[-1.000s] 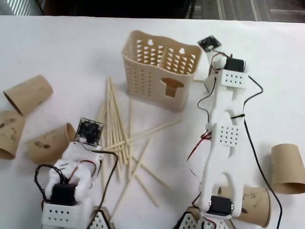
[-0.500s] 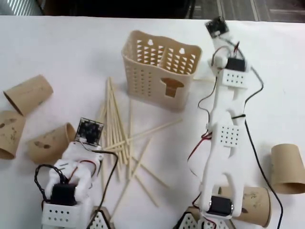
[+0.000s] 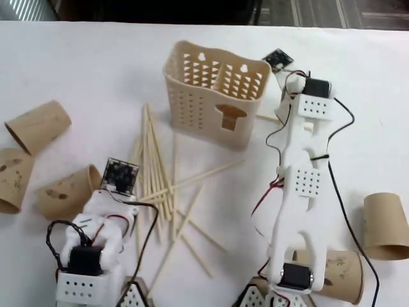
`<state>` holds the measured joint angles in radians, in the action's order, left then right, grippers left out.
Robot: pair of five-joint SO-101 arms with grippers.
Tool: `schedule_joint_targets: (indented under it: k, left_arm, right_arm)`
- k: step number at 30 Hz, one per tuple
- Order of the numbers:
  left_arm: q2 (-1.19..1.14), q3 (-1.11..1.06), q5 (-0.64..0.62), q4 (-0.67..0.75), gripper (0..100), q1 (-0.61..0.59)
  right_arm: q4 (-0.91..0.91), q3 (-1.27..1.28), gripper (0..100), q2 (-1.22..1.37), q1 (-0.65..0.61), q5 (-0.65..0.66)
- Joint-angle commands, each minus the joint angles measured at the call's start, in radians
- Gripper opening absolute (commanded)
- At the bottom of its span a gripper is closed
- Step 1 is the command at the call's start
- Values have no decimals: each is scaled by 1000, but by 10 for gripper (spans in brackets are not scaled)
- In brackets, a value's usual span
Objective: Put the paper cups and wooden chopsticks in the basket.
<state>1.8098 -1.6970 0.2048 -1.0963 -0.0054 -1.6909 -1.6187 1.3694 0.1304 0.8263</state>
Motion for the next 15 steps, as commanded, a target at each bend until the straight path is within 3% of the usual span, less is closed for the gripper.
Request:
schedule_joint_targets:
  k: [1, 10, 15]
  left_arm:
    - [8, 5, 5, 20, 24, 1]
    - [8, 5, 5, 21, 24, 1]
    - [8, 5, 5, 21, 24, 1]
  right_arm:
    - [-35, 46, 21, -102, 35, 11]
    - [-28, 316, 21, -331, 42, 9]
    - [130, 331, 21, -351, 24, 6]
